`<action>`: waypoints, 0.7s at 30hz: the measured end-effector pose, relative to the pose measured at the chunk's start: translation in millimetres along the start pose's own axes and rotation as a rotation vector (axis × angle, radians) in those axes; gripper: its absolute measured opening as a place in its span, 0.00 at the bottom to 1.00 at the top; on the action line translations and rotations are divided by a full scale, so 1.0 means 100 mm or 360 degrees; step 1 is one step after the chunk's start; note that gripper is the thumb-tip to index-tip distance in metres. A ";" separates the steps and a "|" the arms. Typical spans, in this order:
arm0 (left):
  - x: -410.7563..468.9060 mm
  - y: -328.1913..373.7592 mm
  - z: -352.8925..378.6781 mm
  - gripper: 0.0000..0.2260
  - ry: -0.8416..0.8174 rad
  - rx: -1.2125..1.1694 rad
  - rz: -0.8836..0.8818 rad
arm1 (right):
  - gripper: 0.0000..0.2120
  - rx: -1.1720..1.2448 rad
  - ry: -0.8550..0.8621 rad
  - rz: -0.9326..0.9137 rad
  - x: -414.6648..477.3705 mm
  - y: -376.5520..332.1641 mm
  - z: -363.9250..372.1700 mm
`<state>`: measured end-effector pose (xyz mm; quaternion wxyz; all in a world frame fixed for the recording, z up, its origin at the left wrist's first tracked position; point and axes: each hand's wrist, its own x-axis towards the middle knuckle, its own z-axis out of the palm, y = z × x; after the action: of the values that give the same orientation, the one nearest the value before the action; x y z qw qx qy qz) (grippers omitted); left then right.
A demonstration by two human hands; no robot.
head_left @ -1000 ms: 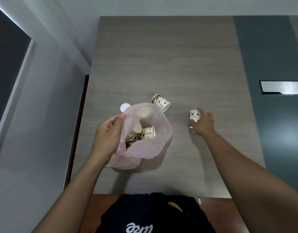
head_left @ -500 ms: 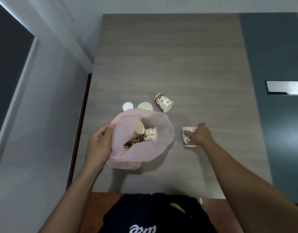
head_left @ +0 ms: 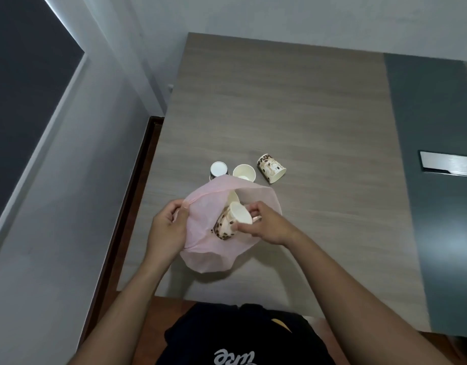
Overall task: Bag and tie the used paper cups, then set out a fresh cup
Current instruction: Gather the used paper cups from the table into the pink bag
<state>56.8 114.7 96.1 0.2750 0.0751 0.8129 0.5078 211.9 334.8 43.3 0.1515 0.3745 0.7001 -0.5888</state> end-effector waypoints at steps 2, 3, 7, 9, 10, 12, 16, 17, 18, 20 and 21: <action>0.04 -0.04 -0.05 0.12 -0.0052 0.0051 0.0058 | 0.35 -0.0244 -0.0010 -0.0009 -0.04 -0.06 0.18; 0.06 -0.06 -0.08 0.18 -0.0095 0.0073 0.0089 | 0.34 -0.0350 -0.0019 0.0003 -0.05 -0.06 0.24; 0.08 -0.03 -0.14 0.37 -0.0214 0.0306 0.0276 | 0.31 -0.0644 -0.0039 0.0066 -0.05 -0.04 0.31; 0.11 -0.04 -0.13 0.39 -0.0270 0.0352 0.0317 | 0.40 -0.0676 0.0057 0.0138 -0.02 -0.02 0.30; 0.12 -0.05 -0.11 0.38 -0.0287 0.0354 0.0322 | 0.40 -0.0632 0.0122 0.0154 -0.01 -0.01 0.29; 0.15 -0.07 -0.08 0.32 -0.0255 0.0326 0.0311 | 0.34 -0.0487 0.0202 0.0201 0.04 0.00 0.29; 0.19 -0.05 -0.01 0.23 -0.0173 0.0272 0.0191 | 0.35 -0.0383 0.0338 0.0258 0.12 -0.01 0.32; 0.20 -0.03 0.01 0.22 -0.0181 0.0265 0.0143 | 0.34 -0.0373 0.0327 0.0260 0.12 0.00 0.35; 0.22 -0.02 0.02 0.20 -0.0191 0.0257 0.0093 | 0.34 -0.0368 0.0303 0.0266 0.14 0.02 0.39; 0.26 -0.01 0.04 0.17 -0.0226 0.0259 0.0026 | 0.33 -0.0390 0.0241 0.0260 0.17 0.05 0.48; 0.29 -0.02 0.05 0.15 -0.0238 0.0269 0.0014 | 0.31 -0.0409 0.0218 0.0261 0.18 0.05 0.53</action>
<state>34.9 129.5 82.3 0.3255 0.1393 0.8297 0.4316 191.5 291.6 14.1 0.1975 0.4471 0.7455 -0.4531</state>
